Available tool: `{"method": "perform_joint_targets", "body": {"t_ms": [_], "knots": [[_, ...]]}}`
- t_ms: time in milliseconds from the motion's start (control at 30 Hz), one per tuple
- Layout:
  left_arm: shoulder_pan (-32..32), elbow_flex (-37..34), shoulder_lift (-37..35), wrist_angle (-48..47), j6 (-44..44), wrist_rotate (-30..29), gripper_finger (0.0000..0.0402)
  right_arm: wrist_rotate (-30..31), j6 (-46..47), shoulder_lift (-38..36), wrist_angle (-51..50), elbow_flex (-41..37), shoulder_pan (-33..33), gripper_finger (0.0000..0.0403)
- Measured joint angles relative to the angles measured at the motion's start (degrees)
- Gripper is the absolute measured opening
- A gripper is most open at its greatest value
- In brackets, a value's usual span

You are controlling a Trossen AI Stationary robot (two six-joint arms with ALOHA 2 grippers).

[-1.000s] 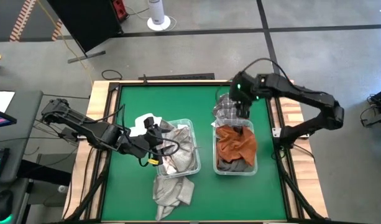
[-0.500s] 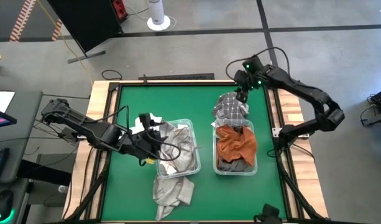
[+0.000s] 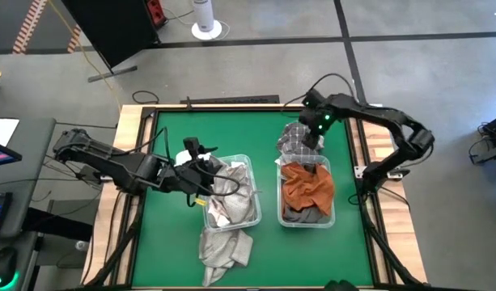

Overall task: Sort microfiber towel by color & place in baskets
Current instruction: Put the grey patterned microfiber towel into the right transparent bin

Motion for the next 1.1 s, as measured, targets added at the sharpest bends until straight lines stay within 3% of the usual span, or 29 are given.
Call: {"method": "perform_joint_targets", "body": {"t_ms": [367, 467, 633, 700, 1100], "knots": [[0.00, 0.00, 0.00, 0.62, -1.04, 0.23, 0.0265, 3.39, 4.02, 4.23, -0.99, 0.07, 2.99, 0.0214], [0.00, 0.00, 0.00, 0.64, -1.03, 0.23, 0.0265, 5.19, 2.72, 4.19, -0.64, 0.11, 2.94, 0.0168], [0.00, 0.00, 0.00, 0.63, -1.03, 0.23, 0.0265, 5.27, -0.27, 4.31, -0.65, 0.11, 2.84, 0.0042], [0.00, 0.00, 0.00, 0.62, -1.01, 0.23, 0.0265, 5.27, -1.28, 4.23, -1.10, 0.15, 2.86, 0.0016], [0.00, 0.00, -0.02, -0.17, -2.08, 0.20, 0.0265, 5.29, -2.02, -0.03, -7.15, 13.49, 5.67, 0.0013]]}}
